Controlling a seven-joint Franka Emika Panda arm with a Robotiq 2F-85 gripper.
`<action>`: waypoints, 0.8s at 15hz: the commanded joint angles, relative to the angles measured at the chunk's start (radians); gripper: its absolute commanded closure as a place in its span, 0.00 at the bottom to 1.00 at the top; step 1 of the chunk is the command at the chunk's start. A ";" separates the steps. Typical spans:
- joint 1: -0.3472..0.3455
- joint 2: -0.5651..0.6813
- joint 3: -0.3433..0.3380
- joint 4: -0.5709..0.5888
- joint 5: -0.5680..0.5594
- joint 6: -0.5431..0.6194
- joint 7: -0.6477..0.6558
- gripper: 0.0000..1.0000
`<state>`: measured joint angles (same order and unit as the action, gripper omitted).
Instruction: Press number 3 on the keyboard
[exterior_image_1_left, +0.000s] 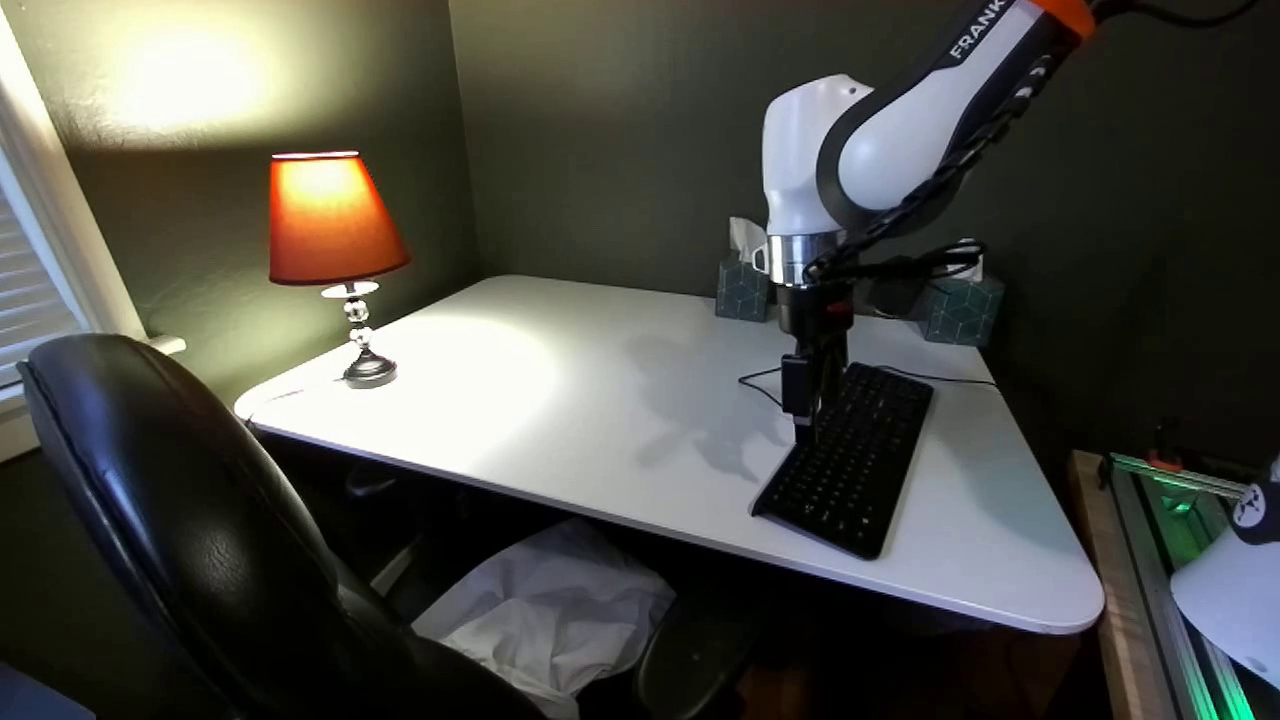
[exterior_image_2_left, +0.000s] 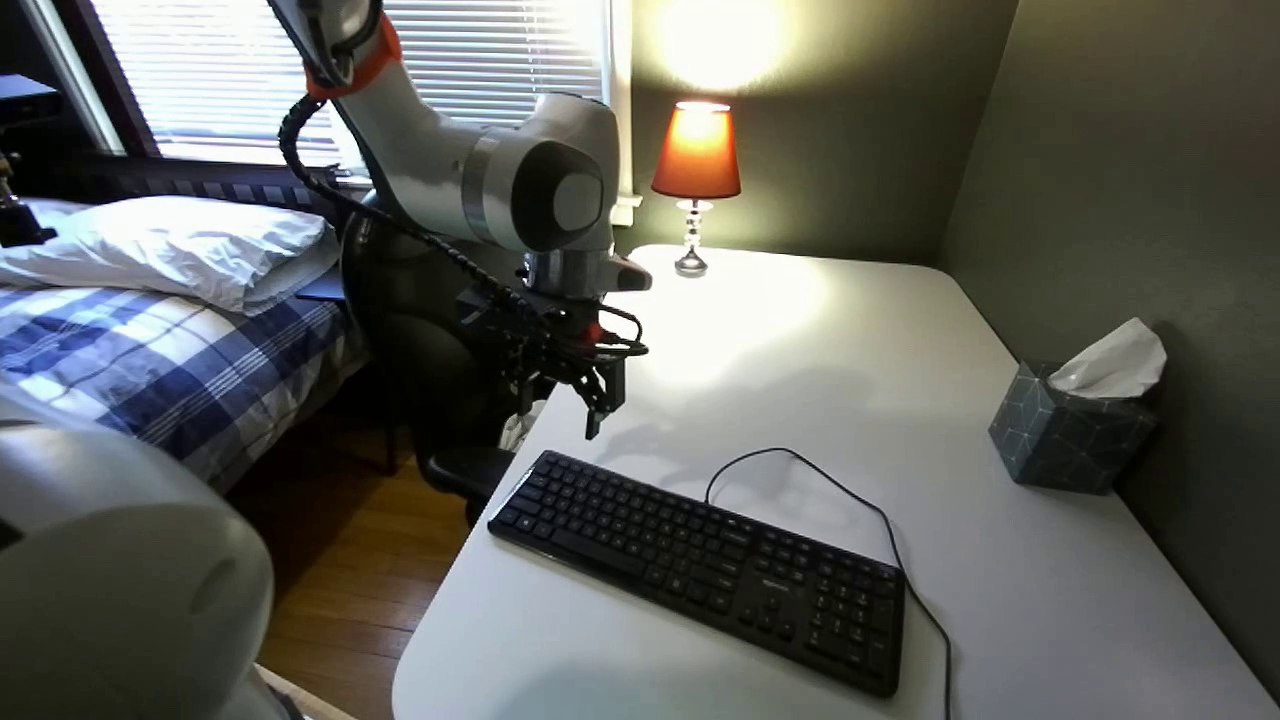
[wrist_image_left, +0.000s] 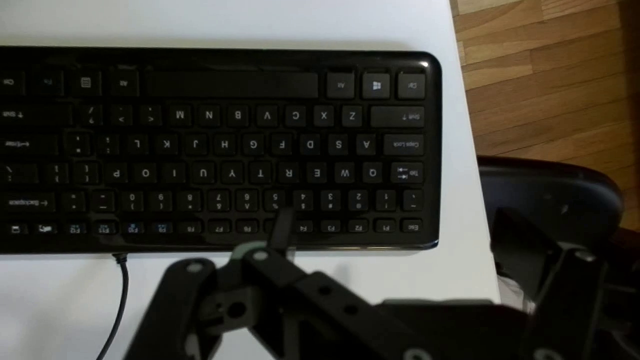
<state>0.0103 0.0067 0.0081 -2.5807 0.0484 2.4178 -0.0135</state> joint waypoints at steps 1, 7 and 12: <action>0.005 -0.067 0.006 -0.063 -0.017 0.039 0.042 0.00; 0.001 -0.060 0.004 -0.038 -0.004 0.019 0.035 0.00; 0.000 -0.058 0.004 -0.035 -0.004 0.019 0.035 0.00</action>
<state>0.0099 -0.0514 0.0130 -2.6169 0.0449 2.4387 0.0211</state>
